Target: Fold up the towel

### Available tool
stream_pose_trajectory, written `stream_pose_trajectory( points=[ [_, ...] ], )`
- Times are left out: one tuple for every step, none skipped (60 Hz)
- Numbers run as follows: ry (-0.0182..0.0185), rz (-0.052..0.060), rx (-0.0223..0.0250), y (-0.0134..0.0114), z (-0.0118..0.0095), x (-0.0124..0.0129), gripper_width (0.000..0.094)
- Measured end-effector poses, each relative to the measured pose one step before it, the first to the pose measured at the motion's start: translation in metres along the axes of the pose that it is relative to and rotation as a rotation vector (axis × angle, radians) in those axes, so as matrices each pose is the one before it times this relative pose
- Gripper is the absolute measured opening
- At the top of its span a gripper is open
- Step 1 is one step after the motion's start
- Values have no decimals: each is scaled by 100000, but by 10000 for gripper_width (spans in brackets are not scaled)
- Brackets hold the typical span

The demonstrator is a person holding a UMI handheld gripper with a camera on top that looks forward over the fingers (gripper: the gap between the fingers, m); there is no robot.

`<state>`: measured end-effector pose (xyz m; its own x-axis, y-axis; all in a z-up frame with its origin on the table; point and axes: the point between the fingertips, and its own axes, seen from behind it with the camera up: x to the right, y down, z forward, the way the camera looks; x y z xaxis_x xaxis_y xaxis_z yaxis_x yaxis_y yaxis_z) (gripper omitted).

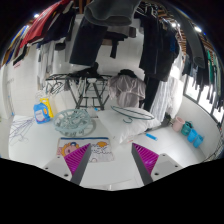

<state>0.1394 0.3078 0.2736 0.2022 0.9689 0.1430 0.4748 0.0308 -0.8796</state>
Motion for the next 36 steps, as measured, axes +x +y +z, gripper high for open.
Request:
stream_pose_trajectory(
  points=[
    [-996, 91, -334, 93, 19, -322, 857],
    [-1038, 205, -305, 59, 42, -423, 857],
    [-985, 176, -296, 20, 58, -526, 858],
    [-904, 153, -194, -11, 119, -562, 858],
    [-735, 52, -213, -113, 365, -1026, 858],
    [-859, -8, -210, -11, 230, -736, 855],
    [-313, -94, -215, 62, 976, -1832, 855],
    [-1072, -353, -379, -132, 208, -549, 856],
    [-938, -382, -331, 38, 151, -533, 856],
    [-940, -447, -240, 63, 128, -543, 856],
    [-1016, -464, -227, 27, 118, -657, 856],
    [-1369, -477, -441, 163, -229, -171, 858],
    [-386, -231, 310, 207, 1109, -2355, 857],
    [-1172, -344, -205, 30, 283, -892, 856],
    [-1053, -299, -212, 27, 262, -862, 854],
    [-1008, -268, -206, 65, 299, -878, 853],
    [-1059, -249, -276, 99, 322, -911, 852],
    [-1008, -267, -284, 76, 342, -953, 850],
    [-975, -175, -235, 104, 375, -983, 851],
    [-1128, -136, -286, 134, -269, -282, 851],
    [-792, -103, -226, 185, 435, -779, 850],
    [-632, 47, 48, 342, 684, -895, 853],
    [-710, -85, -97, 182, 456, -814, 853],
    [-741, -159, -51, 178, 448, -759, 854],
    [-736, -246, -24, 186, 465, -735, 853],
    [-756, -299, -392, 82, 66, -403, 853],
    [-576, -327, -160, 213, 412, -599, 854],
    [-457, -357, -196, 222, 455, -546, 855],
    [-397, -412, -214, 264, 483, -499, 852],
    [-362, -429, -192, 272, 456, -466, 854],
    [-315, -357, -139, 252, 460, -467, 854],
    [-282, -231, -52, 237, 489, -402, 853],
    [-219, -154, -21, 229, 511, -404, 854],
    [-110, -191, -168, 267, 482, -377, 852],
    [-265, -200, -381, 216, 279, -217, 853],
    [-126, -93, -396, 315, 511, -325, 853]
  ],
)
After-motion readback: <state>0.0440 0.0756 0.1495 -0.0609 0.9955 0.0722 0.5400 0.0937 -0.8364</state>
